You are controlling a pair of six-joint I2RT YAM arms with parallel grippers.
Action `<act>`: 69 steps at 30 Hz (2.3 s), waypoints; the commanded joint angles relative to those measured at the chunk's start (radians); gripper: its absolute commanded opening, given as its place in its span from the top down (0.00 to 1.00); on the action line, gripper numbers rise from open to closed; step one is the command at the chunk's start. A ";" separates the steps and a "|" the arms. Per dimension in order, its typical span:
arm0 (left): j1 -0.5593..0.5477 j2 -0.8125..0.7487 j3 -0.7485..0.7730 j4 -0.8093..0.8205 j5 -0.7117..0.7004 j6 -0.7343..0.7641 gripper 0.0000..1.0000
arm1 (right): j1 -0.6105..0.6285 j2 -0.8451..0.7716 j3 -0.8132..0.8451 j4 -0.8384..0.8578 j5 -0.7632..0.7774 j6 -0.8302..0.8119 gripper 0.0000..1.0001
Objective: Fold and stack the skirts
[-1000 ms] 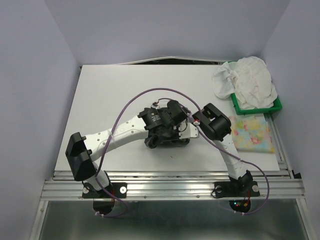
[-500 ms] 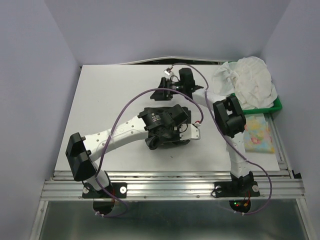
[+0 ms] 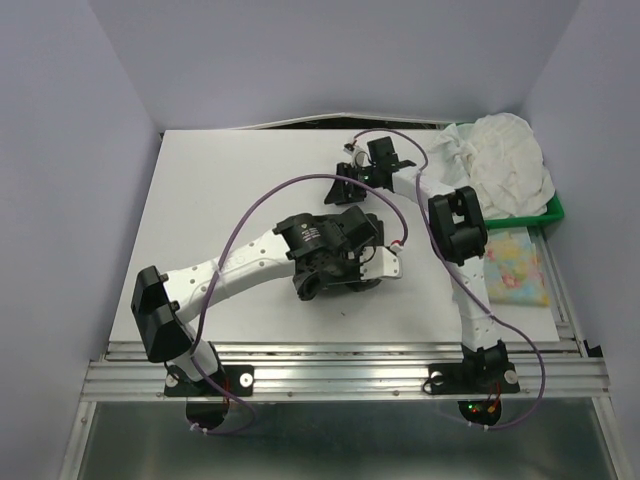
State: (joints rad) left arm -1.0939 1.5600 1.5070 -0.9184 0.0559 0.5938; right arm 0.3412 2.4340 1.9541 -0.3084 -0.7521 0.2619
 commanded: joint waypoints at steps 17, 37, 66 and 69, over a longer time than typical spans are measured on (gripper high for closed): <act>0.038 0.058 0.096 0.052 -0.085 0.152 0.97 | 0.122 -0.171 -0.388 -0.061 -0.193 -0.081 0.59; 0.169 0.155 0.022 0.231 -0.074 0.307 0.67 | 0.163 -0.196 -0.410 -0.032 -0.219 -0.035 0.58; 0.551 -0.017 -0.241 0.447 0.358 -0.356 0.57 | -0.018 -0.559 -0.358 -0.083 0.015 -0.070 0.18; 0.658 0.081 -0.274 0.498 0.521 -0.439 0.58 | -0.007 -0.682 -0.598 0.015 -0.147 0.060 0.18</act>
State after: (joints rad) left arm -0.5144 1.6115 1.2579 -0.5022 0.3824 0.2668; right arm 0.3065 1.8618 1.5646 -0.3969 -0.7361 0.2024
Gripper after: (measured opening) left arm 0.425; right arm 0.822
